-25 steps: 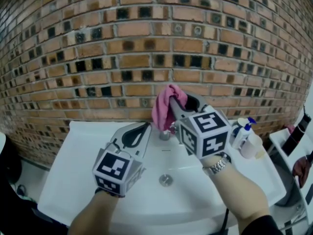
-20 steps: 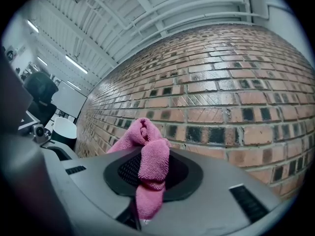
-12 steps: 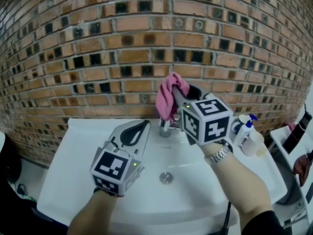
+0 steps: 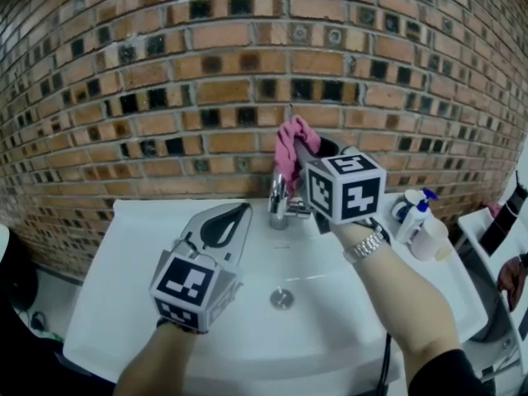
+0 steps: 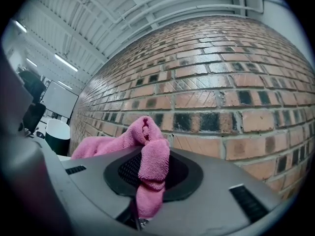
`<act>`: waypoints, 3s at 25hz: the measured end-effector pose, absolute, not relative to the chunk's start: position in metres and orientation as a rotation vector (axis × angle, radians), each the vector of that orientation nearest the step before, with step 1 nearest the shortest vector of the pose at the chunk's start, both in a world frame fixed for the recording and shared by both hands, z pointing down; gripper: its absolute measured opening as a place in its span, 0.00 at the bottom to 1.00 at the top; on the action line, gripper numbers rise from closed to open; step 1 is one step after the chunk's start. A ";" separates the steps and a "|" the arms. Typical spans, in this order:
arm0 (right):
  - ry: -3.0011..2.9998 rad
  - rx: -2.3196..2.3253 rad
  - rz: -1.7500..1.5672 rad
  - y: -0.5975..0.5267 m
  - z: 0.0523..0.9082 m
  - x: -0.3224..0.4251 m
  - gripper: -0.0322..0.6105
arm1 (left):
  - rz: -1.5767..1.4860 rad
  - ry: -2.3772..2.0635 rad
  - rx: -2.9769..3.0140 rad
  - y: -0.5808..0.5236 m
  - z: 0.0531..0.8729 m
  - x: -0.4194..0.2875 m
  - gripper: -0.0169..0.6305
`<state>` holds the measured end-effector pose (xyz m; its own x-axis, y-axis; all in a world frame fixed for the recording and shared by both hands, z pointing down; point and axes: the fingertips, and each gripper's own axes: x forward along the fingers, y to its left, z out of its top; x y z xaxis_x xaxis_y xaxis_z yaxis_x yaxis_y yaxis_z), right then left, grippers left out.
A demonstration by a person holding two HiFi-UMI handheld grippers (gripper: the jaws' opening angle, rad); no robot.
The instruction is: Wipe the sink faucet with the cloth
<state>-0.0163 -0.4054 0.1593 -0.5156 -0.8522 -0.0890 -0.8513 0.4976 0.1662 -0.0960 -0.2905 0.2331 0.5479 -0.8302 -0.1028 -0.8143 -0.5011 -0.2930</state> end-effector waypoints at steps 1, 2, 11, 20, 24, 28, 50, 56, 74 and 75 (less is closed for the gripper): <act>-2.710 1.550 -0.286 -0.408 0.162 -0.015 0.17 | -0.075 1.360 -2.484 -0.291 0.233 -0.096 0.03; -2.703 1.555 -0.279 -0.411 0.164 -0.014 0.17 | -0.075 1.360 -2.488 -0.291 0.234 -0.095 0.03; -2.630 1.579 -0.236 -0.427 0.189 -0.010 0.16 | -0.088 1.377 -2.487 -0.293 0.236 -0.097 0.03; -2.556 1.586 -0.208 -0.436 0.213 -0.008 0.15 | -0.103 1.367 -2.480 -0.294 0.238 -0.097 0.03; -2.530 1.570 -0.197 -0.435 0.225 -0.008 0.15 | -0.110 1.365 -2.476 -0.293 0.238 -0.096 0.03; -2.506 1.551 -0.176 -0.435 0.239 -0.009 0.15 | -0.116 1.361 -2.474 -0.293 0.239 -0.095 0.03; -2.436 1.515 -0.181 -0.419 0.287 -0.018 0.15 | -0.124 1.358 -2.480 -0.293 0.242 -0.094 0.03; -2.435 1.519 -0.172 -0.414 0.298 -0.019 0.15 | -0.128 1.354 -2.482 -0.293 0.244 -0.093 0.03; -2.433 1.431 -0.130 -0.394 0.335 -0.024 0.15 | -0.133 1.362 -2.493 -0.291 0.245 -0.091 0.03; -2.431 1.419 -0.111 -0.394 0.341 -0.024 0.15 | -0.137 1.354 -2.490 -0.292 0.245 -0.091 0.03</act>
